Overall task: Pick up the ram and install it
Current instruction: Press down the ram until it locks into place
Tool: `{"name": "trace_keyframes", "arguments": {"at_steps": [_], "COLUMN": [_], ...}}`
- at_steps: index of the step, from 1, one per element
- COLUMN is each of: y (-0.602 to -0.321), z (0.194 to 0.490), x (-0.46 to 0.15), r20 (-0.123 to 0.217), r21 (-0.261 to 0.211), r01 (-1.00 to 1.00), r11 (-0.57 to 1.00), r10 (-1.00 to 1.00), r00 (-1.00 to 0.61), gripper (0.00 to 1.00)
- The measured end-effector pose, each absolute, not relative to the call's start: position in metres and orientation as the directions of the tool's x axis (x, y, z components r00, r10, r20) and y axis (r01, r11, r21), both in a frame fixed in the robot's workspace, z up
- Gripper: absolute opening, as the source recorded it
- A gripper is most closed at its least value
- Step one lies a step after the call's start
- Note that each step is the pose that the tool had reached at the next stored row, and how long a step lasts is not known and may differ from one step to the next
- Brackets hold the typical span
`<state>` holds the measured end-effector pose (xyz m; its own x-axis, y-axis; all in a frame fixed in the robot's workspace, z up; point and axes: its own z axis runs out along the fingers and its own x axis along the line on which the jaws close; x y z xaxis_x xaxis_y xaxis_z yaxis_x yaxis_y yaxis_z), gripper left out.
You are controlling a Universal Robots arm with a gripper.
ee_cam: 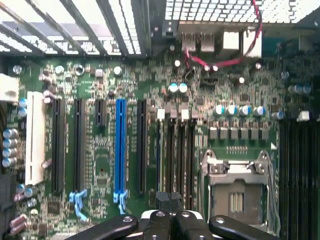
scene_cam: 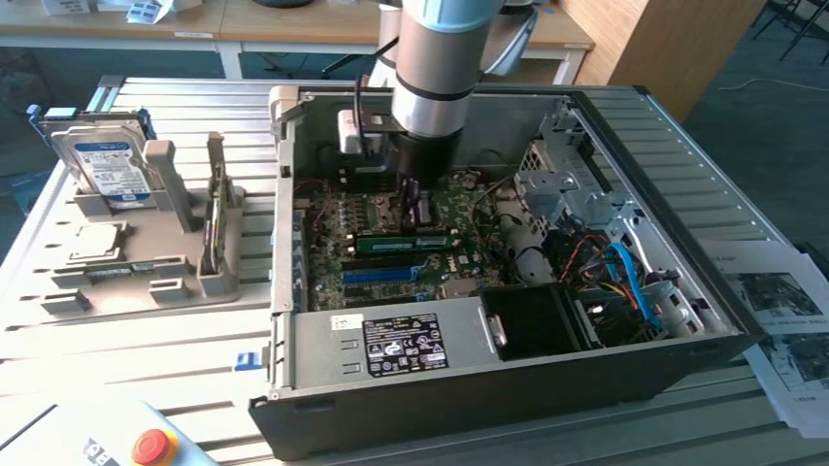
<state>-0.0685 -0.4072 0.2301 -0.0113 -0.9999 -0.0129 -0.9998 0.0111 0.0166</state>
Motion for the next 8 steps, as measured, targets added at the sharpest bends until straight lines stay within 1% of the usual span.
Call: {"name": "trace_keyframes", "arguments": {"at_steps": [8], "y": [-0.4069], "z": [0.2301], "x": [-0.0778], "r20": [-0.013], "r21": [0.016], "r01": [-1.0], "r11": [0.011], "r10": [-1.0], "r00": [-0.011], "gripper": [0.1]}}
